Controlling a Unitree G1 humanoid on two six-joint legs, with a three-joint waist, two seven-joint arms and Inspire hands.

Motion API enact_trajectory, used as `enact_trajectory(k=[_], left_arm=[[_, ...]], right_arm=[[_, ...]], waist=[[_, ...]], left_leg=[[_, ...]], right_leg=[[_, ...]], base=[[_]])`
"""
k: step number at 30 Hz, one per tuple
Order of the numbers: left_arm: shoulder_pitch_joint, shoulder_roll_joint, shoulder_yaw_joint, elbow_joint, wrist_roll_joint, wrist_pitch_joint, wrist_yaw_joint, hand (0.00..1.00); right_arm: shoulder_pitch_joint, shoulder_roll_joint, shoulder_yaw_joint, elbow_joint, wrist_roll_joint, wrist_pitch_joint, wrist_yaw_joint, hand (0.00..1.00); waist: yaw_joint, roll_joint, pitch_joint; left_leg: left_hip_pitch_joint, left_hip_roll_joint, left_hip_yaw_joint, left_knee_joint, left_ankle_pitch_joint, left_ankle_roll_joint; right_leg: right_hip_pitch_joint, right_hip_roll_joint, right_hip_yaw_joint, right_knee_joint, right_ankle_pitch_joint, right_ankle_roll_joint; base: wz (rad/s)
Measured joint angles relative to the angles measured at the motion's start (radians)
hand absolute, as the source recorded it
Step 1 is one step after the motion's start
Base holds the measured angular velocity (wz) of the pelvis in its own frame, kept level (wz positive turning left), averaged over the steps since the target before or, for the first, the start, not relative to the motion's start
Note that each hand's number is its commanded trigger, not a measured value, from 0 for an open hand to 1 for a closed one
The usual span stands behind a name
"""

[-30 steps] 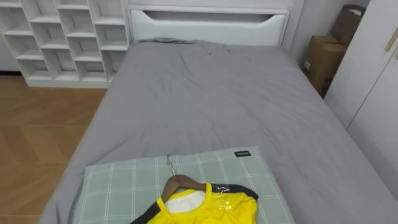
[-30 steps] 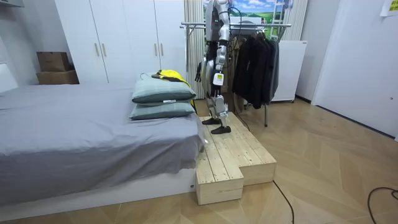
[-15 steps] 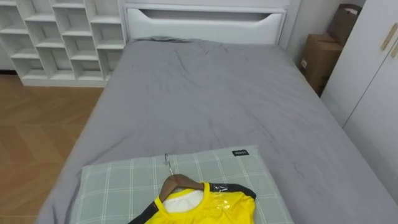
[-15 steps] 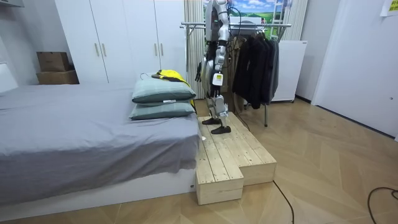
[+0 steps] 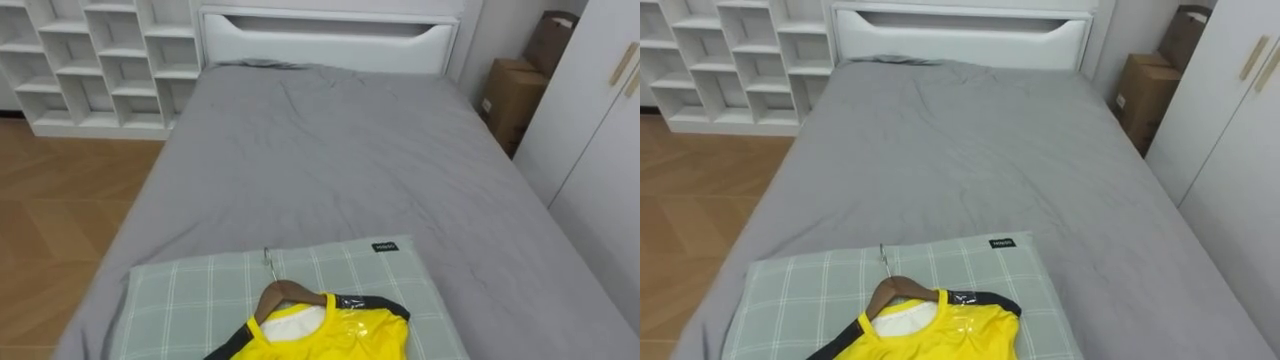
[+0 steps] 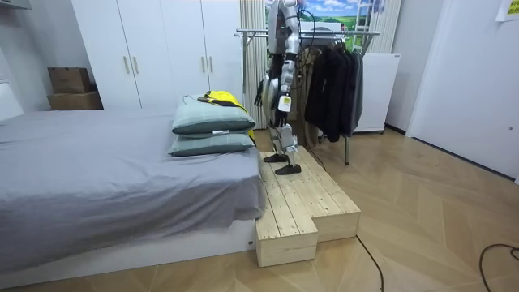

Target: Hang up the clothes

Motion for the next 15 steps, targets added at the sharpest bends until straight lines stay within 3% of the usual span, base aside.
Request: enact_trajectory(k=[3, 8, 15], left_arm=[[0.005, 0.0, 0.002, -0.039, 0.042, -0.022, 0.058, 0.0], [0.008, 0.006, 0.096, -0.143, 0.284, -0.048, 0.225, 0.0], [0.005, 0.038, 0.103, -0.294, 0.541, -0.08, 0.466, 0.0]], right_arm=[[0.001, 0.0, 0.004, -0.001, -0.004, -0.009, -0.019, 0.0], [0.001, -0.001, -0.034, 0.003, -0.072, -0.029, -0.046, 0.0], [-0.004, -0.018, -0.037, 0.003, -0.105, -0.032, -0.093, 0.0]], waist=[[0.003, 0.002, -0.0002], [0.006, 0.004, -0.0008], [-0.002, 0.019, -0.0026]], left_leg=[[0.006, 0.0, -0.003, -0.001, 0.0, 0.0], [0.016, 0.0, -0.009, -0.004, 0.0, 0.0], [0.016, -0.001, -0.024, -0.004, 0.0, 0.0]], right_leg=[[0.005, 0.001, 0.001, -0.001, 0.0, 0.0], [0.016, 0.001, -0.006, 0.0, 0.0, 0.0], [0.019, 0.001, -0.01, 0.0, 0.0, 0.0]], base=[[0.0], [0.03], [0.03]])
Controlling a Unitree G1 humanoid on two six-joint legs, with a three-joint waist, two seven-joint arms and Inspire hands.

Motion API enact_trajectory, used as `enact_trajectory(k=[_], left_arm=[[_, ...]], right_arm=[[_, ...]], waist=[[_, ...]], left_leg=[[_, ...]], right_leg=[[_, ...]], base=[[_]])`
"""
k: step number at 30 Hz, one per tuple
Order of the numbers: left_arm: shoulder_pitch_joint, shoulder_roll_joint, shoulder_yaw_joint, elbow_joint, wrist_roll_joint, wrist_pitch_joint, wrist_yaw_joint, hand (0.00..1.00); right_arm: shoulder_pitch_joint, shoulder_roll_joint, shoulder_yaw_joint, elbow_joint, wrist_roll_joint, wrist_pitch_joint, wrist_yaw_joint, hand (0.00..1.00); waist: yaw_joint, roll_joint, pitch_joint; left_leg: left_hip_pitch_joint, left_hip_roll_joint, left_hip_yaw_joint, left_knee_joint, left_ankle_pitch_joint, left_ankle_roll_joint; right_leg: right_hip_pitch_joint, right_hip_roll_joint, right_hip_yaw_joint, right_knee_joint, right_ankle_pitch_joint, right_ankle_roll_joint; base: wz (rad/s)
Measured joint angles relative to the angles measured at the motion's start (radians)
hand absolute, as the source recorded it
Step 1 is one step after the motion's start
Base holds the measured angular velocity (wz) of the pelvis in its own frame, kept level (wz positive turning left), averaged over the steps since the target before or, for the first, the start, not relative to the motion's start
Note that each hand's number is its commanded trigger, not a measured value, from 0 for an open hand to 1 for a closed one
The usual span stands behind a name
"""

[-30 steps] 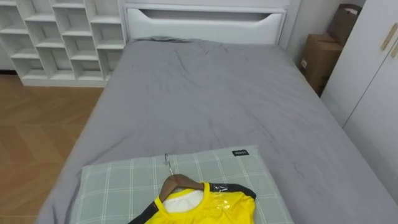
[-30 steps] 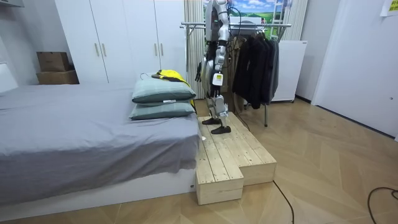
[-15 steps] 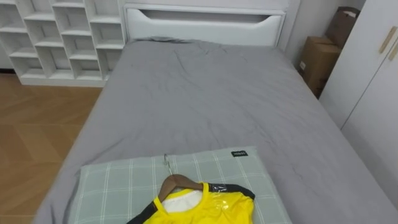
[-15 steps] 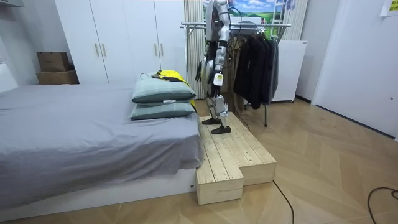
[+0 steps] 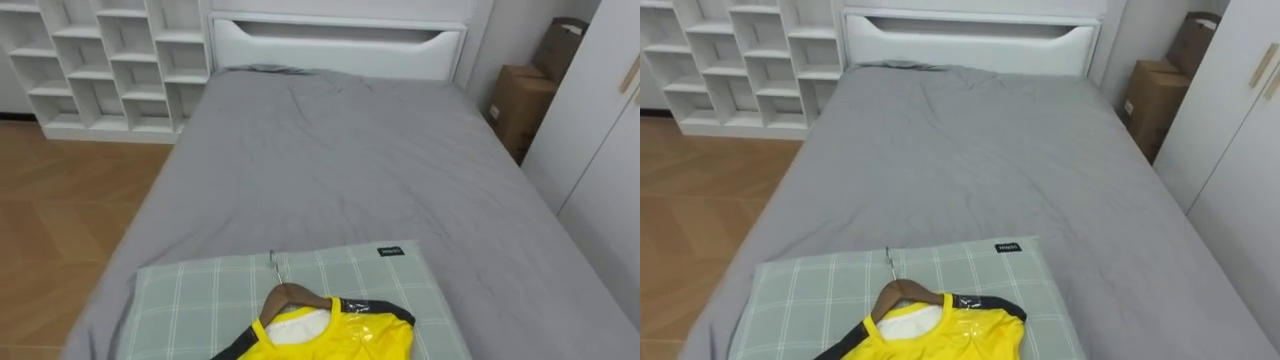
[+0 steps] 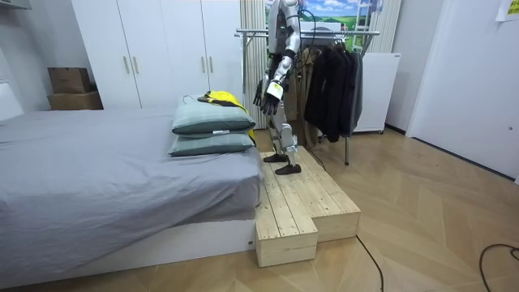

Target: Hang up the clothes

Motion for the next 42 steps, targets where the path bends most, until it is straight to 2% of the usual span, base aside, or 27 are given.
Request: enact_trajectory(k=[2, 8, 14, 20, 26, 30, 34, 40, 42], left_arm=[[0.001, 0.01, -0.006, -0.049, 0.087, -0.013, 0.064, 0.0], [-0.01, 0.017, -0.019, -0.137, 0.224, -0.04, 0.201, 0.0], [-0.011, 0.019, -0.026, -0.196, 0.275, -0.047, 0.259, 0.0], [-0.004, 0.02, -0.119, -0.297, 0.357, -0.04, 0.271, 0.0], [-0.018, 0.02, -0.134, -0.298, 0.416, -0.031, 0.244, 0.0], [-0.021, 0.027, -0.155, -0.298, 0.427, -0.029, 0.208, 0.0], [-0.024, 0.03, -0.174, -0.298, 0.431, -0.012, 0.166, 0.0], [-0.035, 0.038, -0.192, -0.298, 0.458, -0.011, 0.16, 0.0], [-0.038, 0.038, -0.193, -0.297, 0.458, -0.011, 0.161, 0.0]], right_arm=[[0.0, -0.003, -0.004, -0.002, -0.012, 0.0, -0.002, 0.0], [0.001, -0.01, -0.004, 0.0, -0.014, -0.005, -0.015, 0.0], [0.003, -0.02, -0.015, 0.01, -0.015, -0.005, -0.01, 0.0], [-0.002, -0.03, -0.014, 0.006, -0.017, 0.001, -0.001, 0.0], [-0.002, -0.03, -0.015, 0.005, -0.014, 0.001, 0.01, 0.0], [0.0, -0.03, -0.015, 0.005, -0.015, -0.001, 0.009, 0.0], [0.002, -0.031, -0.015, -0.004, -0.016, -0.001, 0.009, 0.0], [0.003, -0.05, -0.013, -0.003, -0.008, -0.001, 0.01, 0.0], [0.005, -0.055, -0.013, -0.002, 0.0, -0.001, 0.009, 0.0]], waist=[[-0.006, 0.0, -0.0004], [-0.007, 0.006, -0.0012], [-0.011, 0.015, -0.0028], [-0.018, 0.026, -0.0046], [-0.038, 0.025, -0.0071], [-0.044, 0.029, -0.0038], [-0.06, 0.035, -0.003], [-0.067, 0.045, -0.0045], [-0.071, 0.044, -0.0026]], left_leg=[[0.001, 0.0, -0.003, 0.003, 0.0, 0.0], [0.001, -0.002, -0.011, 0.011, 0.0, 0.0], [0.007, -0.002, -0.009, 0.008, 0.0, 0.0], [0.009, -0.001, -0.008, 0.007, 0.0, 0.0], [0.01, -0.001, -0.006, 0.007, 0.0, 0.0], [0.017, -0.002, -0.006, 0.01, 0.0, 0.0], [0.017, -0.002, -0.005, 0.01, 0.0, 0.0], [0.018, -0.001, 0.011, 0.006, 0.0, 0.0], [0.018, -0.001, 0.013, 0.006, 0.0, 0.0]], right_leg=[[0.004, 0.0, -0.006, -0.001, 0.0, 0.0], [0.006, -0.003, -0.008, -0.001, 0.0, 0.0], [0.007, -0.002, -0.005, -0.001, 0.0, 0.0], [0.008, -0.002, -0.006, 0.0, 0.0, 0.0], [0.009, -0.002, -0.004, -0.001, 0.0, 0.0], [0.019, -0.004, -0.006, -0.001, 0.0, 0.0], [0.019, -0.004, -0.003, -0.001, 0.0, 0.0], [0.016, 0.0, 0.017, 0.0, 0.0, 0.0], [0.015, 0.0, 0.019, 0.0, 0.0, 0.0]], base=[[0.07], [0.01], [-0.01], [0.0], [0.0], [0.02], [-0.02], [-0.06], [-0.03]])
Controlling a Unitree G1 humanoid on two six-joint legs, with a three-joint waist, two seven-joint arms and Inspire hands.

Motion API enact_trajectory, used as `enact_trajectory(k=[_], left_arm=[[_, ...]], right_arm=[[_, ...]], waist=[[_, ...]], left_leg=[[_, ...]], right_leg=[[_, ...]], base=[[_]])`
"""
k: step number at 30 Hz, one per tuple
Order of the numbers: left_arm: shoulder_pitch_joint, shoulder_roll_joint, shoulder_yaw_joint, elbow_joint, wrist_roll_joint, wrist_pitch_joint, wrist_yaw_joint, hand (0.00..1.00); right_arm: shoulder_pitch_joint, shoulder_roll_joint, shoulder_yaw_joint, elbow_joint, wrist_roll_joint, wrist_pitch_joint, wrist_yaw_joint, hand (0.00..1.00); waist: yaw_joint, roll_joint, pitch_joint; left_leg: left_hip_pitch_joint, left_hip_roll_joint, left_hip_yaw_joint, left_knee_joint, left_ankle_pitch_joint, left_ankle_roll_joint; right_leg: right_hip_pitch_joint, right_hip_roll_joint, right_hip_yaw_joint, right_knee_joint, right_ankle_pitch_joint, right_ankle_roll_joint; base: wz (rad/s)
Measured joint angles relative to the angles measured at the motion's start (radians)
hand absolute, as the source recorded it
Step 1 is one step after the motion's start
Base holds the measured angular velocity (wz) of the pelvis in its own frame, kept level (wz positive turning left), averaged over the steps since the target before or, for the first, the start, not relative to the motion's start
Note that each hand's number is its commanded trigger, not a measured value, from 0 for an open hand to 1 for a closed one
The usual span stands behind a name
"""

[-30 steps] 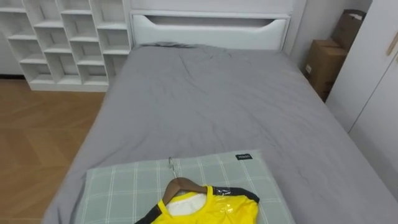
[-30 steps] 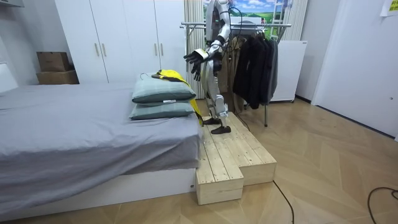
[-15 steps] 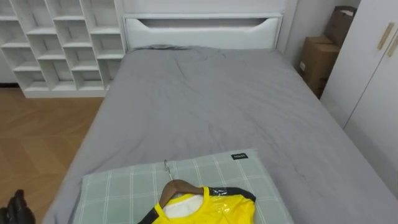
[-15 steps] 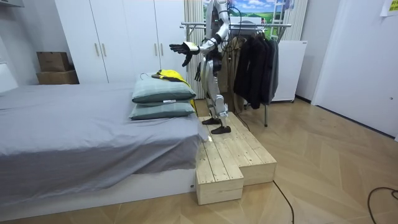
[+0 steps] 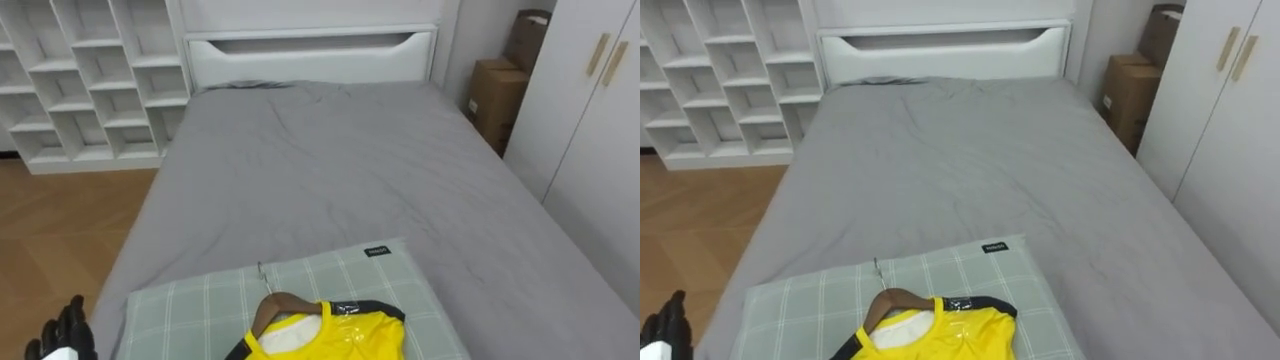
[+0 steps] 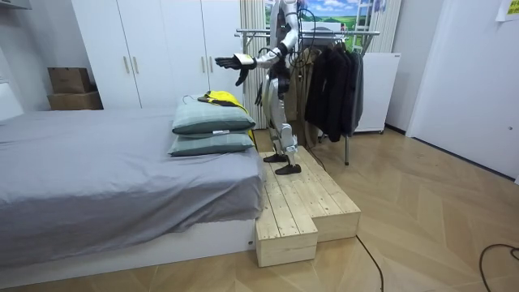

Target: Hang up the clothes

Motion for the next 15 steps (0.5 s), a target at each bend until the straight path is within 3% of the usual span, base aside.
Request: enact_trajectory(k=[8, 10, 11, 13, 15], left_arm=[[-0.063, 0.001, -0.001, 0.001, 0.0, 0.0, 0.0, 0.0], [-0.088, 0.004, -0.005, 0.004, 0.001, 0.0, -0.001, 0.0], [-0.103, 0.012, -0.014, 0.004, 0.001, 0.0, -0.002, 0.0], [-0.128, 0.029, -0.029, 0.009, 0.002, 0.0, -0.015, 0.0], [-0.153, 0.042, -0.058, 0.017, -0.002, 0.005, -0.027, 0.0]], right_arm=[[0.002, -0.006, 0.008, 0.01, 0.012, 0.0, -0.012, 0.0], [0.001, -0.005, 0.009, 0.012, 0.012, 0.0, -0.012, 0.0], [-0.004, -0.004, 0.011, 0.015, 0.012, 0.0, -0.013, 0.0], [-0.007, 0.0, 0.014, 0.019, 0.016, 0.0, -0.016, 0.0], [-0.007, 0.002, 0.02, 0.018, 0.034, 0.0, -0.019, 0.0]], waist=[[-0.02, -0.014, 0.0037], [-0.025, -0.017, 0.0016], [-0.028, -0.02, 0.0016], [-0.04, -0.03, 0.0097], [-0.047, -0.033, 0.0084]], left_leg=[[-0.024, 0.001, 0.016, 0.004, 0.0, 0.0], [-0.04, -0.001, 0.015, 0.01, 0.0, 0.0], [-0.053, -0.002, 0.016, 0.014, 0.001, 0.001], [-0.062, -0.001, 0.016, 0.021, 0.001, 0.001], [-0.079, 0.002, 0.015, 0.025, 0.001, 0.001]], right_leg=[[-0.038, 0.0, 0.009, 0.016, 0.0, 0.0], [-0.052, -0.002, 0.008, 0.016, 0.0, 0.0], [-0.066, -0.003, 0.008, 0.02, 0.0, 0.0], [-0.07, -0.005, 0.005, 0.02, 0.001, 0.0], [-0.085, -0.008, 0.0, 0.022, 0.001, 0.0]], base=[[-0.06], [0.0], [0.0], [0.02], [0.02]])
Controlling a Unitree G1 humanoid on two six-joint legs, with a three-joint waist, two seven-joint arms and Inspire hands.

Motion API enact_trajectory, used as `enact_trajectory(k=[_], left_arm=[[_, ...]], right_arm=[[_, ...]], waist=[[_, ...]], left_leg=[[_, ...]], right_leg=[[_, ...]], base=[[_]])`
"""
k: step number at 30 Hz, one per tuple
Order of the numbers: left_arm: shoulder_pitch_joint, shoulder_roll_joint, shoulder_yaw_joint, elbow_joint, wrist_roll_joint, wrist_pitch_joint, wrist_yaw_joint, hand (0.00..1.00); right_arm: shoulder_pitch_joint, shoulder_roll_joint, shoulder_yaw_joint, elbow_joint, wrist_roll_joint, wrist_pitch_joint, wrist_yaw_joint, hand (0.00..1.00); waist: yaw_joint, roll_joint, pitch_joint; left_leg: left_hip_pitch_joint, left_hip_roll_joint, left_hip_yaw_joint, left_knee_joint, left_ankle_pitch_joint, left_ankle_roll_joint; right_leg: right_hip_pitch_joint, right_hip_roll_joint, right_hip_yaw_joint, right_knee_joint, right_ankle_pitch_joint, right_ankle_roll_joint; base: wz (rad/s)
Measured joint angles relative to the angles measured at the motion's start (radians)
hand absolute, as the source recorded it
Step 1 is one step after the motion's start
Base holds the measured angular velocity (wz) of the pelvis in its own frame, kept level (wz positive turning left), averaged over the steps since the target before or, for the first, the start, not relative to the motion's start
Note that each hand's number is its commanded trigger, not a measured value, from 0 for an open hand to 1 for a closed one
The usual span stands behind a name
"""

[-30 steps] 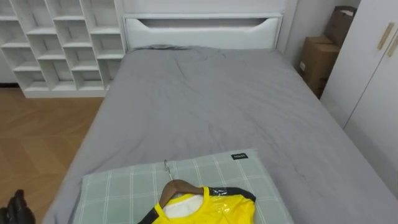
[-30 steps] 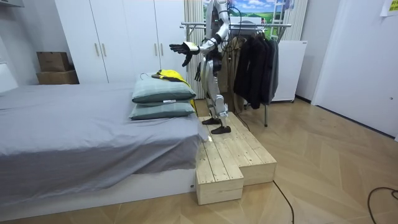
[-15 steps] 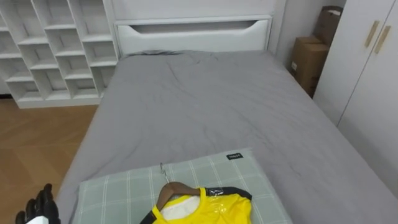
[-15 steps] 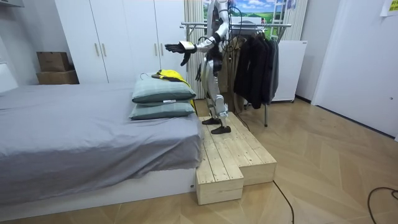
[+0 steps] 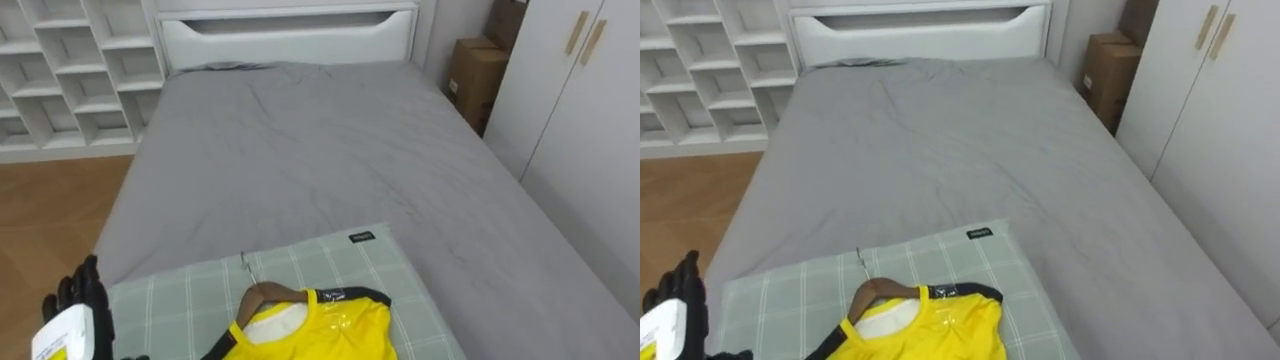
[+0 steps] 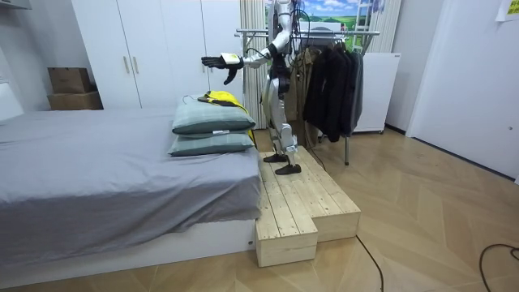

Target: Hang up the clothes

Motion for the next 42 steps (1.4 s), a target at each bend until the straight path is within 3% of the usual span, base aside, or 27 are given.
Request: enact_trajectory(k=[4, 13, 24, 28, 34, 42], left_arm=[[-0.062, 0.001, -0.062, 0.036, 0.0, 0.005, -0.023, 0.0], [-0.2, -0.002, -0.099, 0.174, -0.008, 0.043, -0.083, 0.0], [-0.234, -0.002, -0.099, 0.204, -0.007, 0.05, -0.107, 0.0], [-0.286, -0.002, -0.106, 0.255, -0.022, 0.062, -0.143, 0.0], [-0.35, -0.002, -0.117, 0.315, -0.056, 0.062, -0.217, 0.0], [-0.356, -0.015, -0.145, 0.389, -0.133, 0.071, -0.287, 0.0]], right_arm=[[-0.012, 0.0, -0.001, 0.027, 0.011, 0.0, -0.003, 0.0], [-0.056, -0.023, 0.061, 0.087, 0.026, 0.027, -0.023, 0.0], [-0.087, -0.024, 0.118, 0.094, -0.011, 0.037, -0.051, 0.0], [-0.101, -0.016, 0.118, 0.107, -0.013, 0.041, -0.058, 0.0], [-0.117, -0.014, 0.122, 0.108, -0.01, 0.047, -0.07, 0.0], [-0.135, -0.014, 0.157, 0.105, -0.008, 0.047, -0.069, 0.0]], waist=[[-0.021, 0.003, 0.0016], [-0.048, 0.018, -0.0017], [-0.051, 0.015, 0.0003], [-0.053, 0.002, 0.0087], [-0.053, 0.001, 0.009], [-0.049, 0.003, 0.0086]], left_leg=[[-0.033, -0.002, 0.01, 0.003, 0.002, 0.003], [-0.077, -0.002, 0.015, 0.005, 0.006, 0.008], [-0.114, -0.004, 0.018, 0.005, 0.015, 0.012], [-0.123, -0.003, 0.019, 0.004, 0.021, 0.009], [-0.135, -0.003, 0.028, 0.005, 0.022, 0.009], [-0.13, -0.002, 0.04, 0.005, 0.023, 0.009]], right_leg=[[-0.042, -0.004, 0.01, 0.016, 0.002, 0.001], [-0.086, -0.004, 0.015, 0.014, 0.011, 0.004], [-0.124, -0.006, 0.015, 0.016, 0.019, 0.004], [-0.136, -0.007, 0.014, 0.018, 0.023, 0.003], [-0.157, -0.006, 0.022, 0.032, 0.024, 0.002], [-0.156, -0.006, 0.029, 0.033, 0.024, 0.002]], base=[[-0.06], [-0.03], [0.0], [0.0], [-0.05], [-0.03]])
